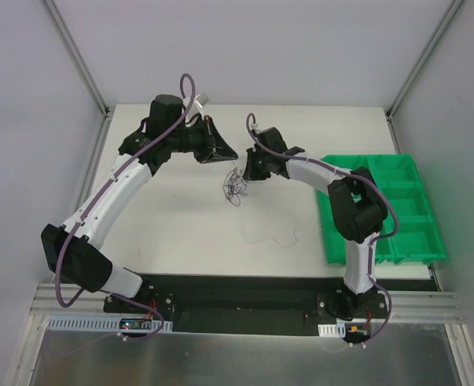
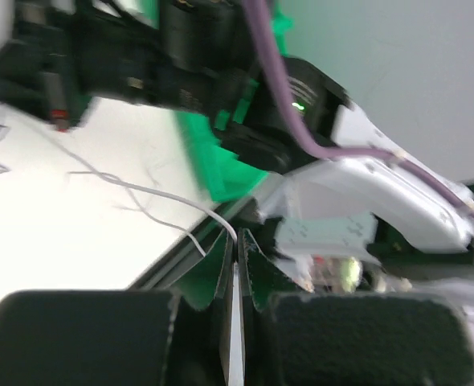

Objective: Untangle the cables

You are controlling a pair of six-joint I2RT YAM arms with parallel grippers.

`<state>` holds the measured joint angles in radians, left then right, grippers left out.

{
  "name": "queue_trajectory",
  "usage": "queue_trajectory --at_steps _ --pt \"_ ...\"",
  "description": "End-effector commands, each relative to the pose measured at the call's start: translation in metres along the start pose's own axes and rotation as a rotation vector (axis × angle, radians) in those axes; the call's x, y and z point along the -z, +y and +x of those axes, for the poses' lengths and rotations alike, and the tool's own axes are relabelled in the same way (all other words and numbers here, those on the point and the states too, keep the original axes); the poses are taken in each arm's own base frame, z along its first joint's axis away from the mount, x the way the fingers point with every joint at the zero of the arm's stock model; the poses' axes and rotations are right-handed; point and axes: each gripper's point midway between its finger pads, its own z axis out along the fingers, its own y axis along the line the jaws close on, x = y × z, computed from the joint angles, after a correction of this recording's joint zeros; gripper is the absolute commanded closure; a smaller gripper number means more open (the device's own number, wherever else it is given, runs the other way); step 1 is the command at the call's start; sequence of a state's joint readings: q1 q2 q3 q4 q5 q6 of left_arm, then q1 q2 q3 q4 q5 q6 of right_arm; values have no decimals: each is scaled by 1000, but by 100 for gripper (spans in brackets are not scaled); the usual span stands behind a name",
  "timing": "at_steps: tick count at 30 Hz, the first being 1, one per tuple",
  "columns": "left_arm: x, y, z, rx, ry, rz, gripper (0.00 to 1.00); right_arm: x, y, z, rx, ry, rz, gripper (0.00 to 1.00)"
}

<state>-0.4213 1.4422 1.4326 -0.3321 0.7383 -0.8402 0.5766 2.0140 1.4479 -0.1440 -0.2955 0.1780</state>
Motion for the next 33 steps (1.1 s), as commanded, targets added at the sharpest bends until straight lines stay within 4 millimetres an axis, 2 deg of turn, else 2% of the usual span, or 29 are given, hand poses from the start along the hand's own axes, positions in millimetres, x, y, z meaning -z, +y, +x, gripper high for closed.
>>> queue_trajectory --at_steps 1,2,3,5,6,8,10,11,15,17,19,23,27,31,33 --pt "66 24 -27 -215 -257 -346 100 67 -57 -49 -38 -169 359 100" --pt "93 34 -32 -262 -338 -462 100 81 -74 -53 -76 -176 418 100" --pt "124 49 -39 -280 -438 -606 100 94 -89 -58 -114 -189 460 100" --pt "189 66 -46 -289 -632 -821 100 116 -115 -63 -165 -201 517 100" --pt "227 64 -45 -304 -742 -887 100 125 -124 -67 -173 -207 534 100" --pt "279 63 -39 -351 -873 -1001 100 138 -140 -71 -177 -214 565 100" --pt "318 54 -33 -407 -968 -1095 100 142 -147 -74 -169 -211 563 100" --pt "329 50 -31 -443 -983 -1127 100 145 -151 -75 -160 -212 576 100" --pt "355 26 -34 -535 -1022 -1176 100 144 -162 -79 -149 -204 604 99" --pt "359 18 -35 -543 -1040 -1169 100 144 -167 -81 -146 -194 627 100" --pt "355 11 -38 -549 -1043 -1126 100 144 -166 -84 -150 -186 617 100" --pt "341 12 -44 -540 -1012 -1088 100 155 -164 -97 -133 -213 638 99" --pt "344 15 -46 -535 -1020 -1116 100 170 -164 -115 -104 -239 654 100" --pt "347 28 -47 -549 -1002 -1188 100 199 -156 -146 -83 -315 690 100" --pt "341 39 -44 -543 -980 -1193 100 220 -148 -172 -81 -389 696 100"
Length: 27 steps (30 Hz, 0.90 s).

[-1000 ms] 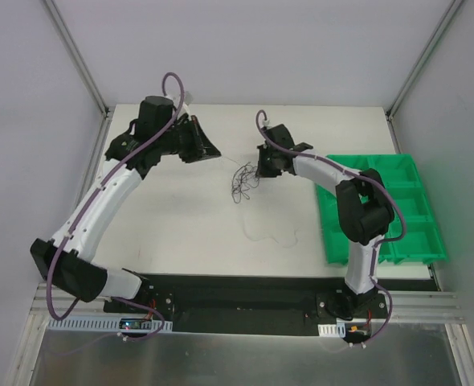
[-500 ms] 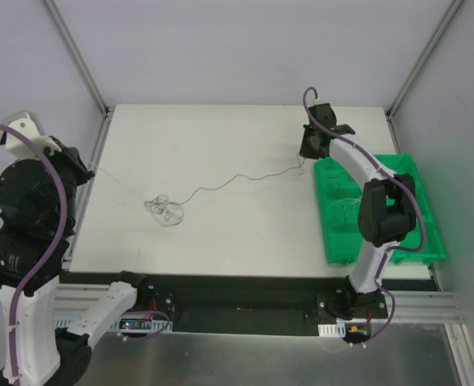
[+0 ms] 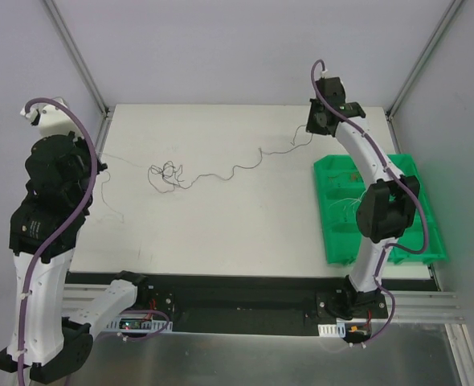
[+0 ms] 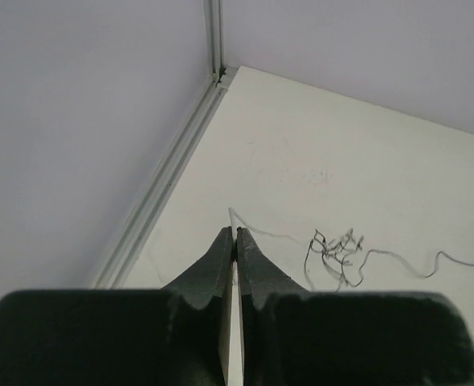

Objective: Untangle the cables

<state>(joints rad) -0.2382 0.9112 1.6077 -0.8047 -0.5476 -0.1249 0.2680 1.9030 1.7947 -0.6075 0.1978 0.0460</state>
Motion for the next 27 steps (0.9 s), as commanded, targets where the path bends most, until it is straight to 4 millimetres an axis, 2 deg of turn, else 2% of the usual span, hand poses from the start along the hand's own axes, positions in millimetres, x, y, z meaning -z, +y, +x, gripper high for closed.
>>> queue_trajectory --at_steps 1,3,7,11,13,15,19,22,25,27 --pt "-7 6 23 -28 20 -35 100 36 -14 -70 -25 -160 46 100" --pt "-12 -8 56 22 91 20 100 55 -12 -110 -62 -253 15 100" --pt "-20 -65 131 150 309 245 100 112 -4 -190 -176 -473 -100 100" --pt "-27 -120 181 230 543 431 100 183 1 -237 -256 -690 -224 100" --pt "-31 -139 198 226 644 492 100 219 -3 -248 -273 -776 -256 100" --pt "-36 -147 213 199 711 516 100 251 -15 -257 -294 -848 -253 100" --pt "-51 -132 260 144 805 382 100 321 -48 -274 -409 -988 -283 100" --pt "-57 -126 290 101 888 323 100 375 -61 -285 -459 -1107 -374 100" --pt "-66 -132 312 89 1000 349 100 425 -58 -289 -494 -1205 -498 100" --pt "-70 -144 315 131 1073 422 100 447 -53 -290 -513 -1247 -572 100"
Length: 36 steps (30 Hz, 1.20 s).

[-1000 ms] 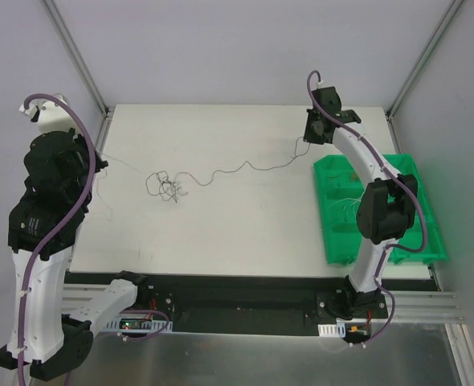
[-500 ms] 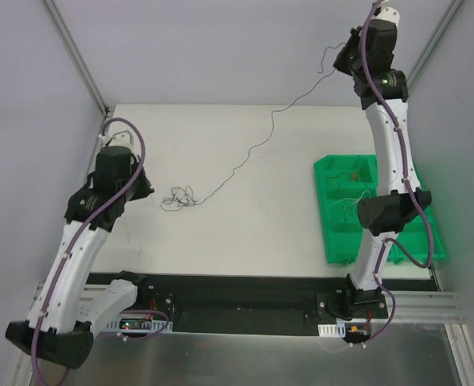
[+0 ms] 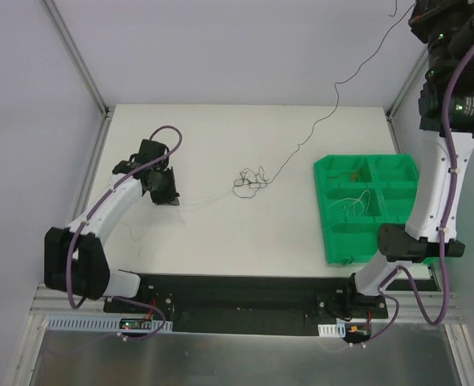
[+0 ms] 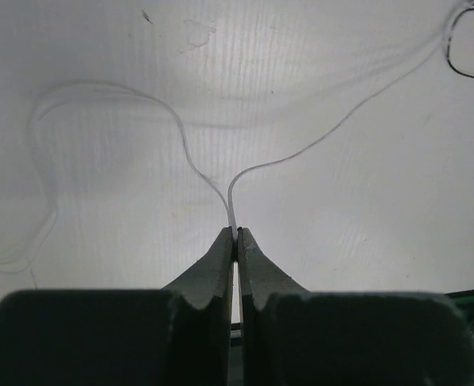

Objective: Untangle the cables

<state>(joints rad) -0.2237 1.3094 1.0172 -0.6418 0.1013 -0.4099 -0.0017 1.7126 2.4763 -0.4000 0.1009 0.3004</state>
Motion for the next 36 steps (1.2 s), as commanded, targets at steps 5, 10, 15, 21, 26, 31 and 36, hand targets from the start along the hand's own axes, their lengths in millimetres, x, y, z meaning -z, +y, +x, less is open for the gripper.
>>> queue_trajectory --at_steps 5,10,15,21,26,31,36 --pt "-22 -38 -26 27 122 206 100 63 110 -78 -290 -106 -438 100" --pt "-14 -61 -51 -6 83 292 61 81 134 -76 -374 -41 -540 100" --pt "-1 -115 -67 -217 -12 431 26 100 145 -61 -387 42 -576 100" --pt "-15 -200 -39 -443 66 605 26 119 153 -54 -396 107 -600 99" --pt "-60 -240 -11 -568 120 556 22 130 151 -53 -379 131 -587 100" --pt "-108 -254 -8 -598 142 496 25 140 153 -55 -371 147 -592 100" --pt "-141 -257 10 -565 225 496 39 152 156 -66 -344 121 -605 99"
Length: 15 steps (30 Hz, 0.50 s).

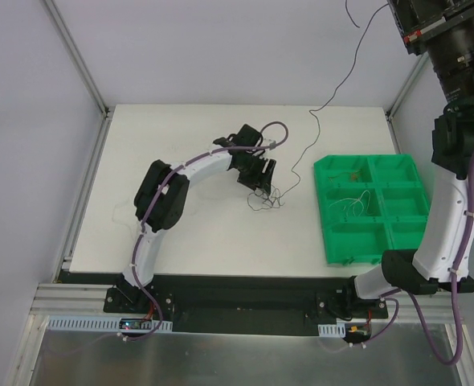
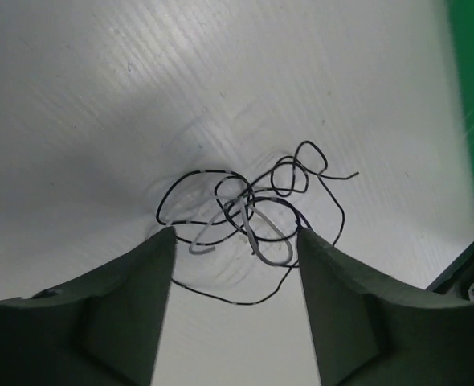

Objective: Untangle the cables

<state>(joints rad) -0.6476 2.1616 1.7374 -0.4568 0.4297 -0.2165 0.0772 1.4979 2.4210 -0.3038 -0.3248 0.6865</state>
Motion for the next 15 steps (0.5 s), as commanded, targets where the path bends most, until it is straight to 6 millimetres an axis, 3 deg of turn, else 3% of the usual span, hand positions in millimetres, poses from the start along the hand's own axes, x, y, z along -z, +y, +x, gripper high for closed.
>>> queue_trajectory --at_steps 1,4,8,11,15 --pt "-13 4 -4 5 14 17 46 20 35 -13 59 -29 -68 100" --pt "-14 24 7 10 28 -58 72 33 47 -25 128 -75 -75 99" --pt "33 81 1 90 -61 -282 100 51 49 -42 252 -152 -15 100" --pt "85 142 15 303 -134 -440 100 71 46 -60 383 -227 68 100" --pt "127 186 52 457 -153 -520 100 100 37 -92 559 -349 223 100"
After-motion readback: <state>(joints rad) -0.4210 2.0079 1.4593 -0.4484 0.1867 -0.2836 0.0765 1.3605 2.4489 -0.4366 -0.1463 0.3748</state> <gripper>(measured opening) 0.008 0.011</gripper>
